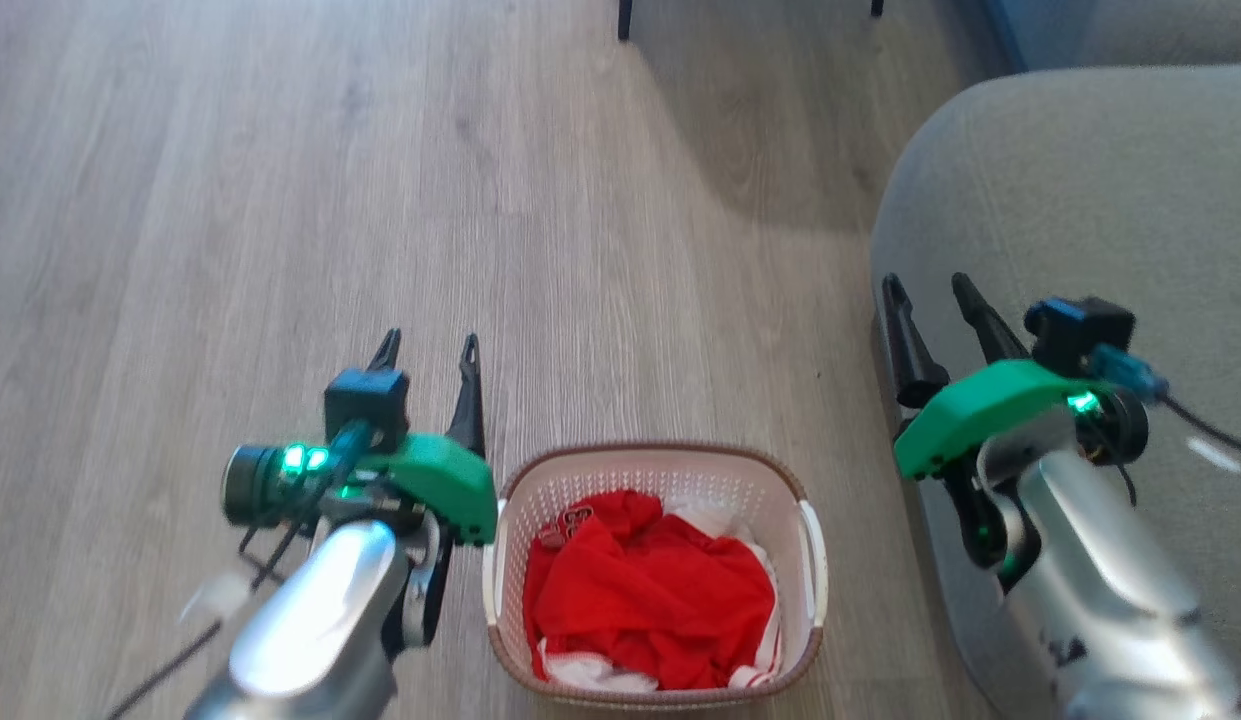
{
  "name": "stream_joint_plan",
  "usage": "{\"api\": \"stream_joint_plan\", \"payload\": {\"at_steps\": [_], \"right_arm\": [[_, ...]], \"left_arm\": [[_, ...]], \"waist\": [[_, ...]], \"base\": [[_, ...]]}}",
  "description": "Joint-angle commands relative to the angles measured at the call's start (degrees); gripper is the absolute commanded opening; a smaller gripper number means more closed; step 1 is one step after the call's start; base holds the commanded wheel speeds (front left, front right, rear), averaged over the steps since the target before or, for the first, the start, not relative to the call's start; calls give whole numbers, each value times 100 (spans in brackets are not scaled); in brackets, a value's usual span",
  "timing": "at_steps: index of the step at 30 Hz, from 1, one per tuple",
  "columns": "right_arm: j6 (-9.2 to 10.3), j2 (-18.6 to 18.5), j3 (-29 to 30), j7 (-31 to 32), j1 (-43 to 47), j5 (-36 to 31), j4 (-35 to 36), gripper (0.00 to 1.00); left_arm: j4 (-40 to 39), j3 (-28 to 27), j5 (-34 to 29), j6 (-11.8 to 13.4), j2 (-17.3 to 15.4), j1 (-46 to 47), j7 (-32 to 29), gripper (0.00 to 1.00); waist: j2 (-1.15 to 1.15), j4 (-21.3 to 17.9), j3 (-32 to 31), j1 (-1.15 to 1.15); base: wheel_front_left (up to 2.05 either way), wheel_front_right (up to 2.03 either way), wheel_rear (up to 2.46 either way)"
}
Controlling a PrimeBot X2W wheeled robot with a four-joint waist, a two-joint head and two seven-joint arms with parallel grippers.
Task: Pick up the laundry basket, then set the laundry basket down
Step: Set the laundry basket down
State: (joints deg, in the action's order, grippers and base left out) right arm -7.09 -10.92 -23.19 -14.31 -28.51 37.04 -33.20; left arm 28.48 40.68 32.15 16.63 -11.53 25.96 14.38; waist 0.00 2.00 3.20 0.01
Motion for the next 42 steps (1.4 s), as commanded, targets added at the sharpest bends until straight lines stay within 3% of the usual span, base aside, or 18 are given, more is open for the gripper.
{"api": "stream_joint_plan", "payload": {"at_steps": [1,8,15,20,28,42], "right_arm": [[-40,206,292,-68,174,-379,621,100],[-40,619,1173,-68,1106,-1348,2588,100],[-40,731,1281,-68,1761,-1739,3406,100],[-40,768,1360,-69,2241,-1936,3408,100],[-40,799,1502,-69,2649,-2070,3275,100],[-40,803,1488,-69,2654,-1943,3229,100]], "left_arm": [[-601,-566,-323,45,-135,-37,61,100],[-2299,-1839,-1420,-388,216,-1089,62,100],[-2833,-2377,-1930,-841,613,-1660,62,100],[-2862,-2536,-2172,-1119,787,-2022,62,100],[-2564,-2738,-1994,-1615,859,-2299,62,100],[-2439,-2778,-1882,-1713,864,-2301,62,100]], "waist": [[0,-38,-196,-1],[0,-61,-343,-1],[0,-51,-406,-1],[0,-31,-445,-1],[0,-16,-440,-1],[0,-85,-385,-1]], "base": [[0,0,0],[0,0,0],[0,0,0],[0,0,0],[0,0,0],[0,0,0]]}}
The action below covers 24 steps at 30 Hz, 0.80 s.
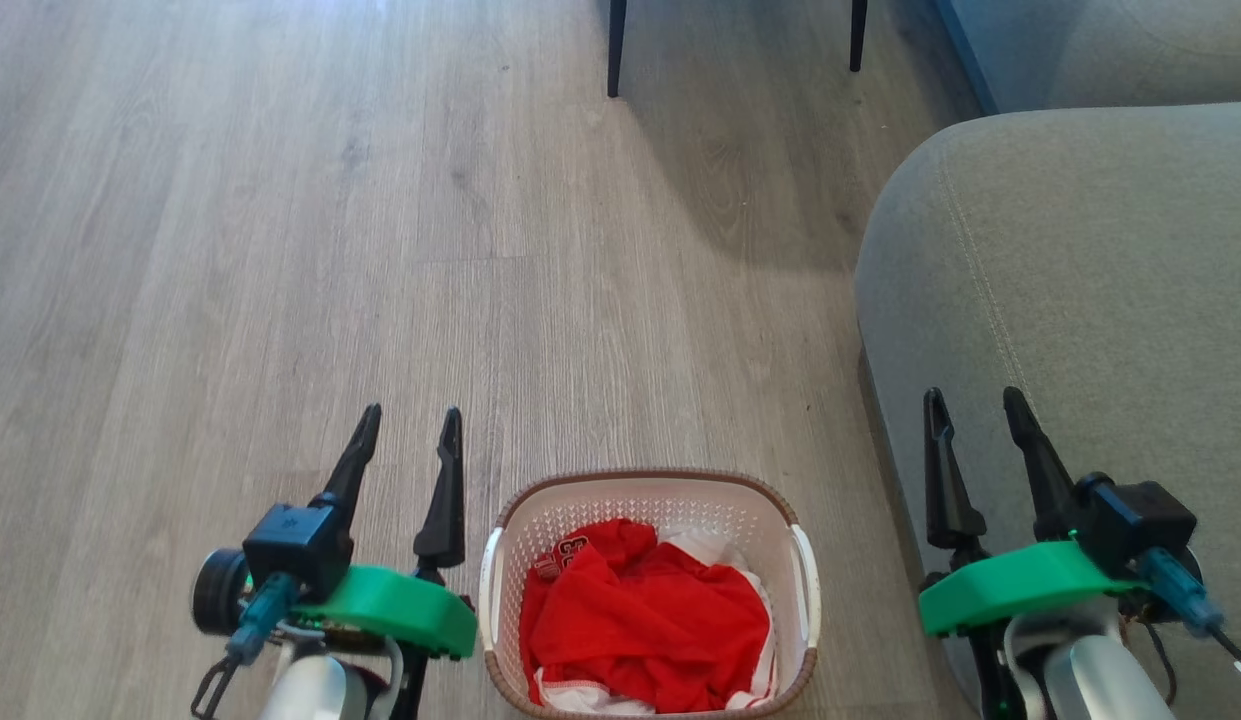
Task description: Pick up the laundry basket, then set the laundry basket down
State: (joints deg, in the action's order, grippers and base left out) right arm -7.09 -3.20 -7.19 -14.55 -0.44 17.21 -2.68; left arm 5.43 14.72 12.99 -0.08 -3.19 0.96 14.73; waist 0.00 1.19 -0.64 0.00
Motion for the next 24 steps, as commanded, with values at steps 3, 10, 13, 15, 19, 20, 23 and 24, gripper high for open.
{"api": "stream_joint_plan", "payload": {"at_steps": [3,10,13,15,19,20,23,24], "right_arm": [[-40,32,-114,-45,-163,44,172,100],[-40,32,-128,-45,-156,51,149,100],[-40,32,-144,-45,-164,60,144,100],[-40,32,-157,-45,-168,60,141,100],[0,1,-32,0,0,43,-30,0],[0,0,-36,2,3,49,-67,0],[0,0,-49,13,108,59,-362,0],[0,-1,-49,19,129,100,-396,0]], "left_arm": [[-97,-159,103,-58,31,203,27,100],[-34,-127,179,-58,31,208,27,100],[-29,-139,202,-54,31,207,27,100],[-27,-144,210,-50,31,213,27,100],[135,29,215,-48,1,0,0,0],[175,30,236,-47,-2,-7,-2,0],[466,35,247,-42,-5,-139,-4,0],[496,30,289,-43,-6,-163,-11,0]], "waist": [[0,-10,0,0],[0,-2,-9,0],[0,-3,-9,0],[0,-1,-2,0],[0,7,5,0],[0,8,5,0],[0,8,6,-1],[0,8,6,-1]], "base": [[0,0,0],[0,0,0],[0,0,0],[0,0,0],[0,0,0],[0,0,0],[0,0,0],[0,0,0]]}}
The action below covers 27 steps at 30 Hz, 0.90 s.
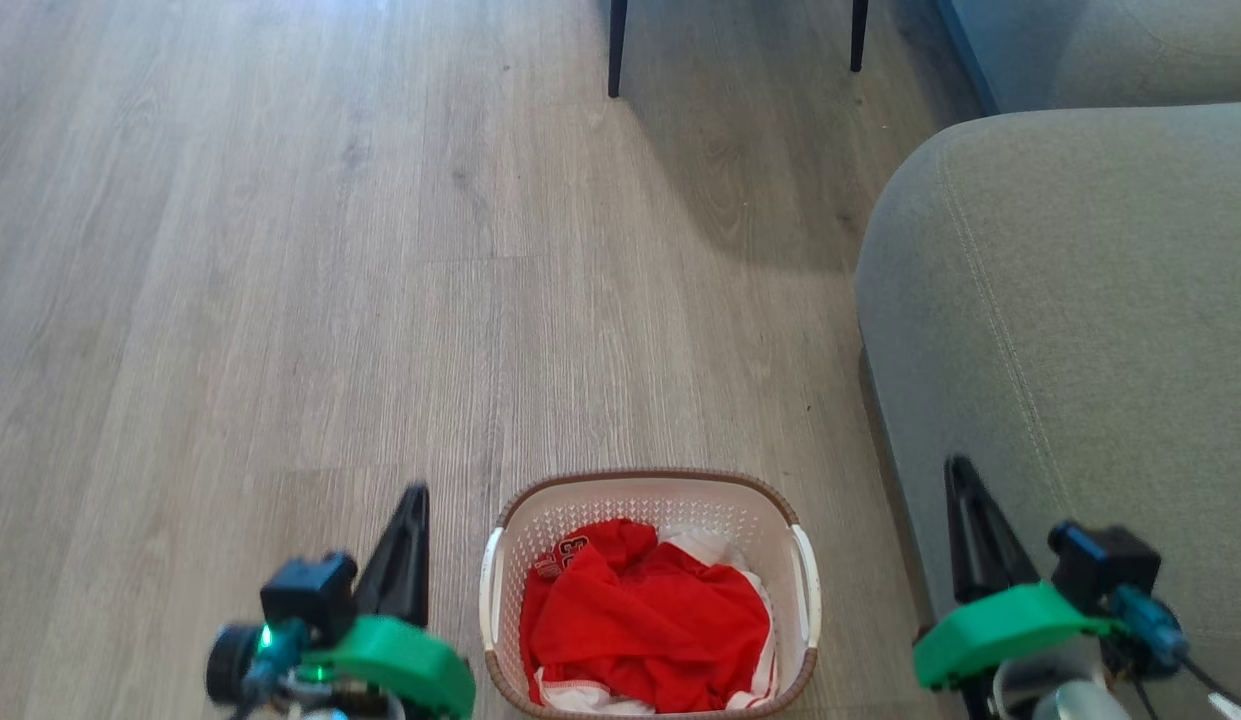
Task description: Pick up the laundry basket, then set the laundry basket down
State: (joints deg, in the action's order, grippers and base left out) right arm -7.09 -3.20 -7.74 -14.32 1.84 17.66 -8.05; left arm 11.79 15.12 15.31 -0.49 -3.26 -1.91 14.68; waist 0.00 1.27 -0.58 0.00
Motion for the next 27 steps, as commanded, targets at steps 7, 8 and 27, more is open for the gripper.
{"api": "stream_joint_plan", "payload": {"at_steps": [7,8,27], "right_arm": [[-3,-30,49,84,-135,509,105,0],[-3,-34,55,97,-142,573,98,0],[-9,-86,192,351,-249,1771,-16,0]], "left_arm": [[-131,-99,521,-36,-25,156,-98,0],[-127,-112,587,-42,-29,162,-112,0],[-42,-362,1819,-155,-79,276,-374,0]], "waist": [[0,-8,5,0],[0,-9,6,0],[0,-28,17,0]], "base": [[0,0,0],[0,0,0],[0,0,0]]}}
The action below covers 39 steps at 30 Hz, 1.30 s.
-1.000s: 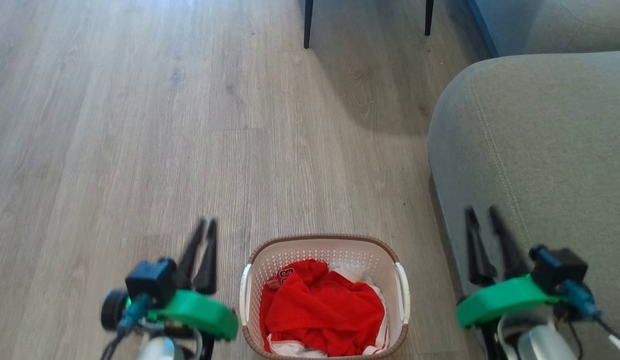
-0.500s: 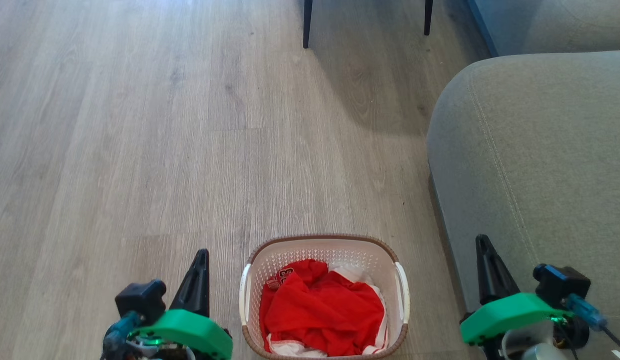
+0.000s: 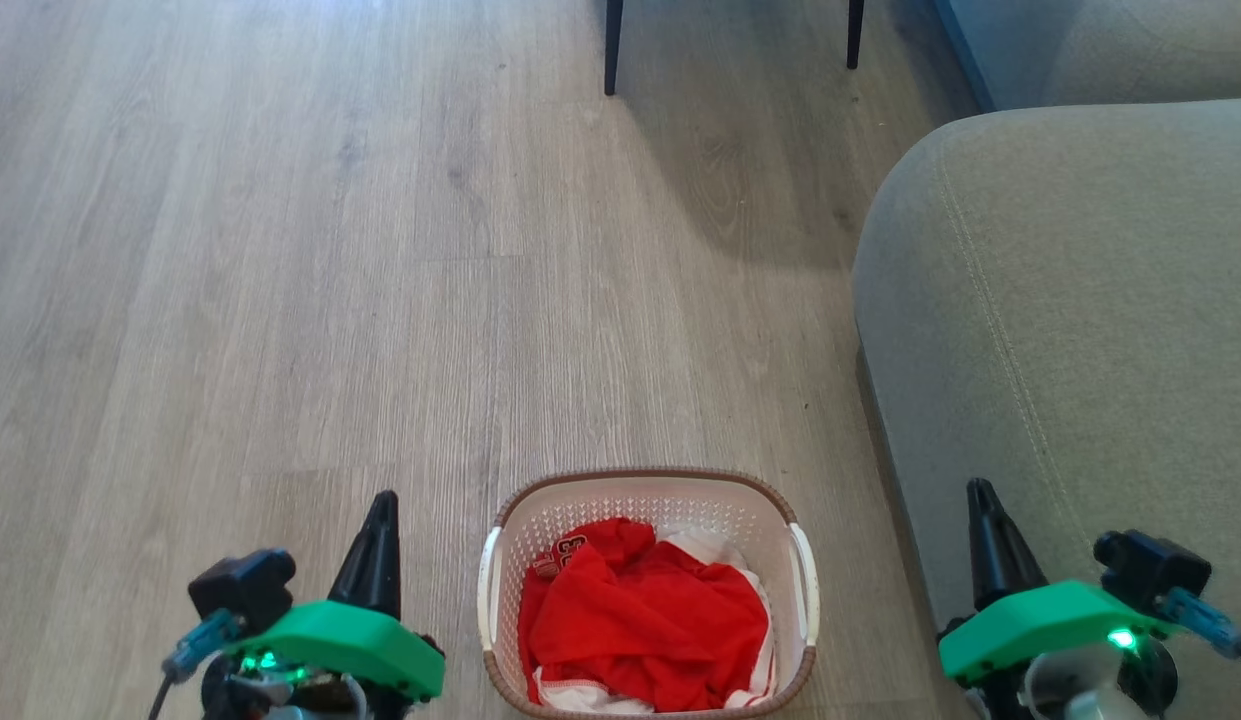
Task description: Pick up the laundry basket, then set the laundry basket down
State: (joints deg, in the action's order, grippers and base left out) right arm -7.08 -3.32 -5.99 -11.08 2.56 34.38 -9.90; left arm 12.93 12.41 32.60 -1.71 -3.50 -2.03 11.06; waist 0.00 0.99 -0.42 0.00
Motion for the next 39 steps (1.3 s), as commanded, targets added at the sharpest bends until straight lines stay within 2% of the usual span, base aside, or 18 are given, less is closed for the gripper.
{"api": "stream_joint_plan", "payload": {"at_steps": [1,39], "right_arm": [[-10,-76,26,42,-326,161,164,0],[-22,-116,377,605,-526,2423,-50,0]], "left_arm": [[-152,-105,154,-39,-57,294,-26,0],[-66,-675,2485,-246,-96,485,-596,0]], "waist": [[0,-1,1,0],[0,-39,24,0]], "base": [[0,0,0],[0,0,0]]}}
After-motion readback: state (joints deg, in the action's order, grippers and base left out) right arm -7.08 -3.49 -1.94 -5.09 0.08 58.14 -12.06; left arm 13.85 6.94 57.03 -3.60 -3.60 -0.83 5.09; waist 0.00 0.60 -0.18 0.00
